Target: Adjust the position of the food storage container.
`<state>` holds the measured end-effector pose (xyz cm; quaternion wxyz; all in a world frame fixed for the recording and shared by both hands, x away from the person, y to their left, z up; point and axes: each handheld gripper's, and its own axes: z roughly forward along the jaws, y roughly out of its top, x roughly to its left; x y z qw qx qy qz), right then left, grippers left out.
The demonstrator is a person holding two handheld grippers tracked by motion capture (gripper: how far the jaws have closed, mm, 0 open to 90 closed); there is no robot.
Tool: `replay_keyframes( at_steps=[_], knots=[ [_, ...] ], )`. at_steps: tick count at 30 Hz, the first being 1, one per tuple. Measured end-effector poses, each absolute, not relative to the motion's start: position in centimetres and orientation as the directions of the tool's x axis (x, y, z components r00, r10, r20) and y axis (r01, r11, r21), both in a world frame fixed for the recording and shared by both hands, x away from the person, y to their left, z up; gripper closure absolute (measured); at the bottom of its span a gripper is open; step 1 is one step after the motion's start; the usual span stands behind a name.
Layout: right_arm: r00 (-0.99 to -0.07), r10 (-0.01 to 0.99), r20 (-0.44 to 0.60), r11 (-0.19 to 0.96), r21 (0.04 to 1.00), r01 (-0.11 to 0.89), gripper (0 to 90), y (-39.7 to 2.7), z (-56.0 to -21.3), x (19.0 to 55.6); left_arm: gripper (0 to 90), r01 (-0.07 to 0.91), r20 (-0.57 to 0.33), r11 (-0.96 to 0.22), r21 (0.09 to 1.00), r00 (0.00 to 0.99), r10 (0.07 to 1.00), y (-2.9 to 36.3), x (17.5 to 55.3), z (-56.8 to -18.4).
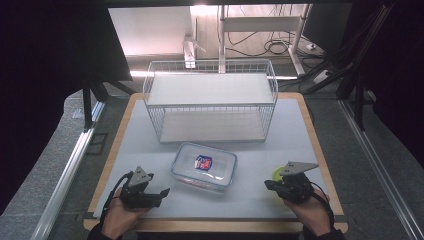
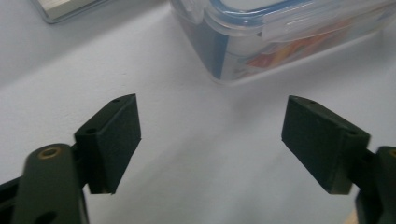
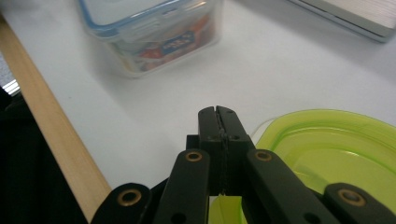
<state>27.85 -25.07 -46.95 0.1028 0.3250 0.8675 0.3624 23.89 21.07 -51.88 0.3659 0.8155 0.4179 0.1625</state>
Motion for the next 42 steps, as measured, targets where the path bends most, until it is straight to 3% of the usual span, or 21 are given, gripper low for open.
replay_keyframes(
  at_steps=[10, 15, 19, 20, 21, 22, 23, 24, 30, 34, 42],
  knots=[
    [-0.714, 0.699, 0.052, 0.488, 0.694, 0.529, 90.0, -27.1, -47.2, 28.7, 29.5, 0.553, -0.011, -0.412, 0.724, 0.606, 0.795, 21.1, 24.0, -52.0],
    [-0.72, 0.693, 0.033, 0.491, 0.71, 0.505, 90.0, -26.6, -46.9, 28.4, 38.3, 0.549, -0.032, -0.408, 0.729, 0.622, 0.782, 21.4, 24.1, -51.9],
    [-0.736, 0.676, 0.03, 0.492, 0.725, 0.482, 89.7, -25.4, -46.8, 28.2, 49.2, 0.541, -0.003, -0.426, 0.725, 0.621, 0.784, 21.5, 24.9, -51.5],
    [-0.737, 0.675, 0.032, 0.49, 0.728, 0.48, 89.3, -25.1, -46.8, 28.2, 49.2, 0.555, -0.015, -0.42, 0.718, 0.615, 0.788, 21.7, 25.4, -51.4],
    [-0.743, 0.667, 0.047, 0.492, 0.722, 0.487, 88.5, -24.3, -47.0, 28.3, 57.1, 0.595, -0.078, -0.372, 0.713, 0.594, 0.801, 22.1, 26.5, -51.3],
    [-0.743, 0.667, 0.047, 0.492, 0.722, 0.487, 88.5, -24.3, -47.0, 28.3, 61.6, 0.595, -0.078, -0.372, 0.713, 0.594, 0.801, 22.1, 26.5, -51.3],
    [-0.744, 0.665, 0.059, 0.487, 0.721, 0.493, 88.5, -23.8, -47.1, 28.4, 61.6, 0.607, -0.103, -0.354, 0.712, 0.589, 0.802, 22.3, 27.0, -51.4],
    [-0.746, 0.661, 0.085, 0.482, 0.714, 0.508, 88.5, -23.0, -47.4, 28.5, 69.3, 0.608, -0.105, -0.354, 0.711, 0.59, 0.801, 22.4, 28.1, -51.6],
    [-0.751, 0.651, 0.105, 0.477, 0.714, 0.513, 88.4, -20.9, -48.0, 29.2, 84.0, 0.573, -0.075, -0.36, 0.736, 0.598, 0.798, 21.7, 31.1, -51.5],
    [-0.746, 0.656, 0.119, 0.477, 0.7, 0.531, 89.1, -18.4, -48.5, 30.2, 86.6, 0.566, -0.105, -0.348, 0.747, 0.618, 0.78, 20.4, 33.6, -51.6],
    [-0.734, 0.671, 0.106, 0.504, 0.66, 0.557, 85.2, -16.3, -49.4, 31.5, 89.9, 0.604, -0.166, -0.334, 0.723, 0.622, 0.765, 19.7, 34.1, -52.0]
  ],
)
